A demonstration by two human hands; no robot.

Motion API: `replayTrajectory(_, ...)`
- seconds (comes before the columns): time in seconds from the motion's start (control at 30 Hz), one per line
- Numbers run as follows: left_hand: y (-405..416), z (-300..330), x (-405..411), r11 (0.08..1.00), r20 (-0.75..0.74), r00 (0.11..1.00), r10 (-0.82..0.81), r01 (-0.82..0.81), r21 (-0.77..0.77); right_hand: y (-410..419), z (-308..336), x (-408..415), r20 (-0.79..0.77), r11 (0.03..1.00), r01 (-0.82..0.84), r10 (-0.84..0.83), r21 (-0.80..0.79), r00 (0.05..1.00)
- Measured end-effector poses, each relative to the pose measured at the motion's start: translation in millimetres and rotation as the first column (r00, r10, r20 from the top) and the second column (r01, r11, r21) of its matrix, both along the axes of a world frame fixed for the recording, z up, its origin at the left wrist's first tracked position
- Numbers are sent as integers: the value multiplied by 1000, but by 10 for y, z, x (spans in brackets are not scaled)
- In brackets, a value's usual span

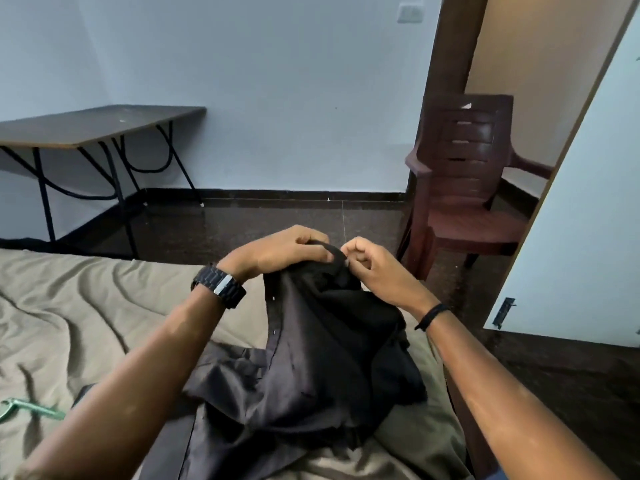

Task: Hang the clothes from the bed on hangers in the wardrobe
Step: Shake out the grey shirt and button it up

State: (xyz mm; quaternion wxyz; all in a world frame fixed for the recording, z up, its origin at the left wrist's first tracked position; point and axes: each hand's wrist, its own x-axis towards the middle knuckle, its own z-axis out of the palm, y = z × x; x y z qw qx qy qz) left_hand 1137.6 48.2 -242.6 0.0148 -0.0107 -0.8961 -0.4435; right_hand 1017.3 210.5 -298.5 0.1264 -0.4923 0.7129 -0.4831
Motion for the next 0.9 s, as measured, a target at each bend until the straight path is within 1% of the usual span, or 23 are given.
replayTrajectory(0.07,-38,209,-39,996,18,998,-56,57,-72,39,194,-12,8,1000,21,-21,-18,1000)
replayTrajectory(0.1,-71,317,-75,993,4,998,-63,63,-104,75,320,-37,-4,998,34,-35,-43,999)
replayTrajectory(0.2,-178,599,-185,983,-46,999,-16,7,-186,225,724,-138,15,998,32,-31,-56,999)
replayTrajectory(0.27,-226,783,-255,976,-84,996,-9,-10,-219,353,980,-195,74,998,-59,57,12,996)
replayTrajectory(0.33,-269,990,-317,965,-132,991,12,-46,-258,476,1186,-262,162,978,-164,142,132,977)
replayTrajectory(0.4,-291,1244,-350,959,-165,986,13,-59,-276,631,1377,-360,218,949,-222,173,225,961)
replayTrajectory(0.47,-305,1517,-369,961,-169,986,-15,-32,-274,798,1602,-485,225,916,-225,155,331,962)
replayTrajectory(0.5,-316,1642,-363,961,-169,985,-25,-23,-274,879,1714,-543,198,895,-215,146,390,969)
replayTrajectory(0.53,-315,1795,-356,961,-170,985,-36,-13,-278,948,1866,-607,131,879,-184,140,440,981)
replayTrajectory(0.57,-305,1918,-343,961,-152,987,-53,10,-277,1002,2000,-651,43,868,-140,136,476,990)
replayTrajectory(0.6,-283,2062,-339,961,-114,990,-83,50,-270,1040,2163,-681,-76,867,-70,123,493,989)
replayTrajectory(0.63,-251,2173,-340,961,-62,991,-116,96,-261,1046,2305,-696,-221,875,28,92,484,971)
replayTrajectory(0.67,-205,2269,-342,957,-5,989,-150,144,-253,1028,2438,-715,-372,886,139,41,443,927)
replayTrajectory(0.7,-132,2373,-357,947,38,980,-195,198,-255,1007,2594,-730,-509,892,250,-27,376,860)
replayTrajectory(0.73,-47,2417,-368,937,75,968,-241,252,-241,953,2702,-749,-601,894,342,-107,291,792)
replayTrajectory(0.77,55,2475,-392,923,95,950,-299,313,-223,909,2821,-747,-642,902,389,-185,190,744)
replayTrajectory(0.83,256,2504,-427,889,116,900,-420,433,-146,790,2976,-722,-635,925,379,-279,23,720)
replayTrajectory(0.9,476,2503,-447,859,57,866,-497,501,-109,701,3074,-660,-616,926,363,-345,-101,709)
